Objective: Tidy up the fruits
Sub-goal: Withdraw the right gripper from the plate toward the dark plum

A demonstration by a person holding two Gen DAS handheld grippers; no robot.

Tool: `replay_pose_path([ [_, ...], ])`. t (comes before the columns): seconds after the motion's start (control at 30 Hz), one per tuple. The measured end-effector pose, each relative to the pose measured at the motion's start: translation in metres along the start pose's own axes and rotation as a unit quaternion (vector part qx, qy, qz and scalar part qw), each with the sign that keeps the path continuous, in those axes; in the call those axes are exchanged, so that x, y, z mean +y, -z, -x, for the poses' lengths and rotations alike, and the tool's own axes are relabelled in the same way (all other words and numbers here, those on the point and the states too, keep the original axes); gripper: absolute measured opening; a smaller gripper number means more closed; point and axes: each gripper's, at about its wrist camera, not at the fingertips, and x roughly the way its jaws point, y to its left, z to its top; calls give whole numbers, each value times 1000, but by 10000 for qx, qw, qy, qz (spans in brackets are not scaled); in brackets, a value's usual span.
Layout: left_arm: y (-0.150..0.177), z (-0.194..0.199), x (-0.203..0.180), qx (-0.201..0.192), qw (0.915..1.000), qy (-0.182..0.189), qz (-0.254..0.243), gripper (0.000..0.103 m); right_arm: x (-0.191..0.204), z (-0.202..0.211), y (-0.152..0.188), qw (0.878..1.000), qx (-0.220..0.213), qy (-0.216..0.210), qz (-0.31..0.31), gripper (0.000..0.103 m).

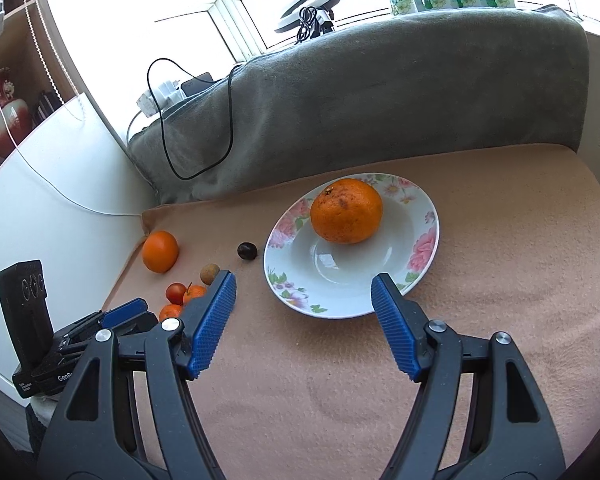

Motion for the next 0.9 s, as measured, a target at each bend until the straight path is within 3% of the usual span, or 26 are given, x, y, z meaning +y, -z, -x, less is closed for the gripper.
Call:
replay_pose_path([
  [0.27, 12, 8, 39, 23, 9989, -317, 339, 56, 19, -15, 7, 9992, 257, -80, 312, 73],
  [0.73, 27, 1, 57, 211, 9980, -159, 574, 56, 50, -47, 6, 9955, 642, -293, 632, 73],
  [0.9, 26, -3, 59, 243, 9979, -66, 594, 56, 64, -70, 7, 9920, 920, -439, 739, 62],
])
